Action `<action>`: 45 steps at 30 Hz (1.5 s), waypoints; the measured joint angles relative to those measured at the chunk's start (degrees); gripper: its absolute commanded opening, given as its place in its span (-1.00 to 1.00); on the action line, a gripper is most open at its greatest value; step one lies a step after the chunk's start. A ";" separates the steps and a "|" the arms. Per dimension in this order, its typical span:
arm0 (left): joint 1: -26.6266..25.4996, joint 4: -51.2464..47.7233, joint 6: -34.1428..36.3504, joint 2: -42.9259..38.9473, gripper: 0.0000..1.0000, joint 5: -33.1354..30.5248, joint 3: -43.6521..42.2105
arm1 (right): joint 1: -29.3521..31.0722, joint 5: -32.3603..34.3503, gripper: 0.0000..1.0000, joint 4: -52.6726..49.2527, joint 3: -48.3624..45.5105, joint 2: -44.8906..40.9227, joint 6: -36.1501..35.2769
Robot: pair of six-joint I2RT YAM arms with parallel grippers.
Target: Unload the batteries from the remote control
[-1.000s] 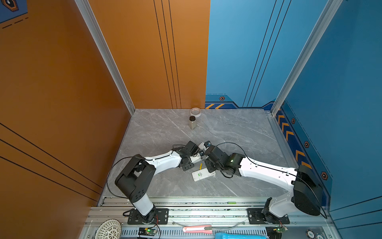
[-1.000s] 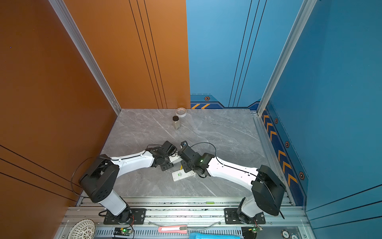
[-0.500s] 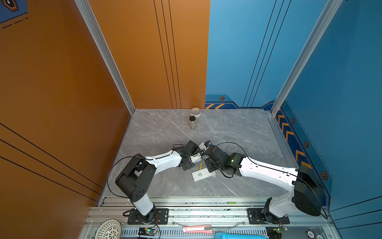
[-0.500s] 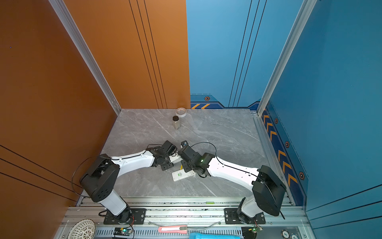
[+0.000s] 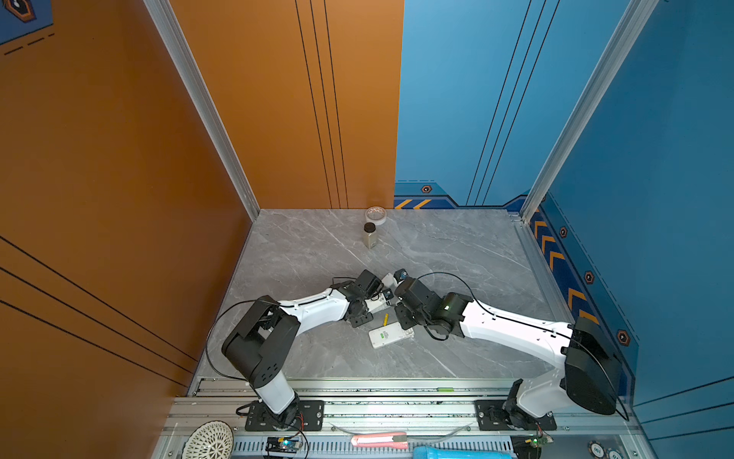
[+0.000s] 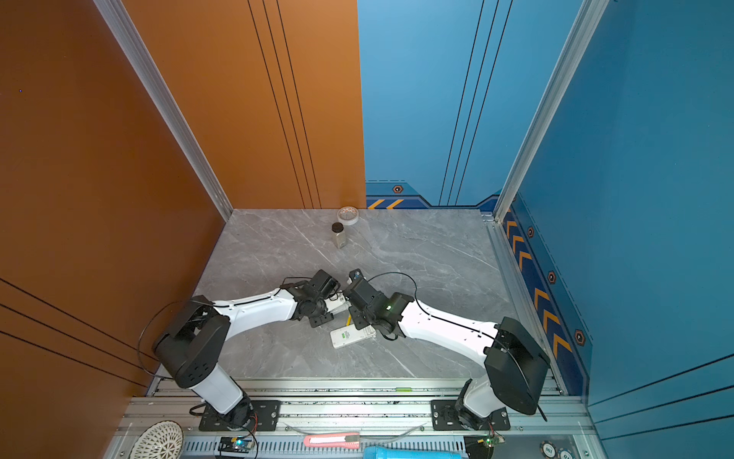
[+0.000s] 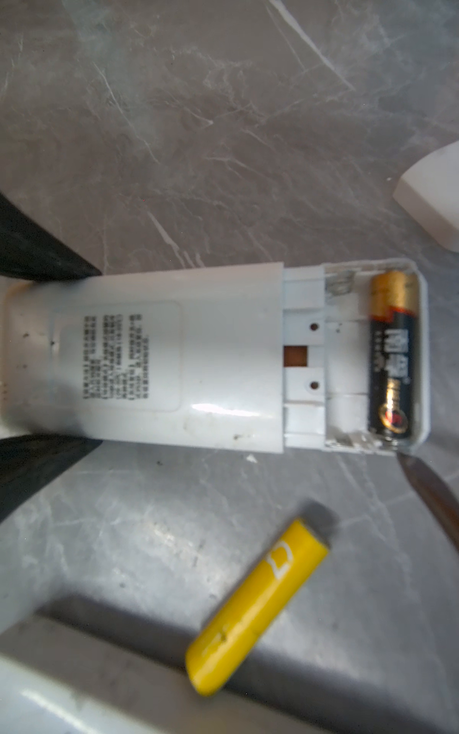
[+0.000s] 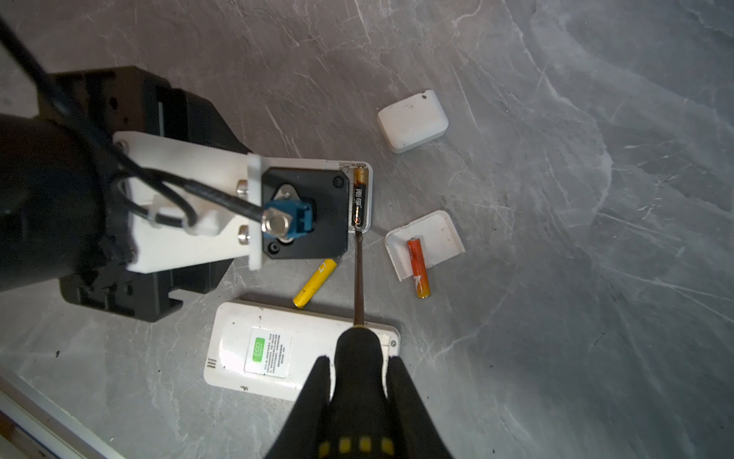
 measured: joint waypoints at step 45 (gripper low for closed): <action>0.50 0.00 0.46 0.55 -1.00 1.03 0.61 | -0.68 -1.05 -1.00 -0.04 1.07 1.81 -0.02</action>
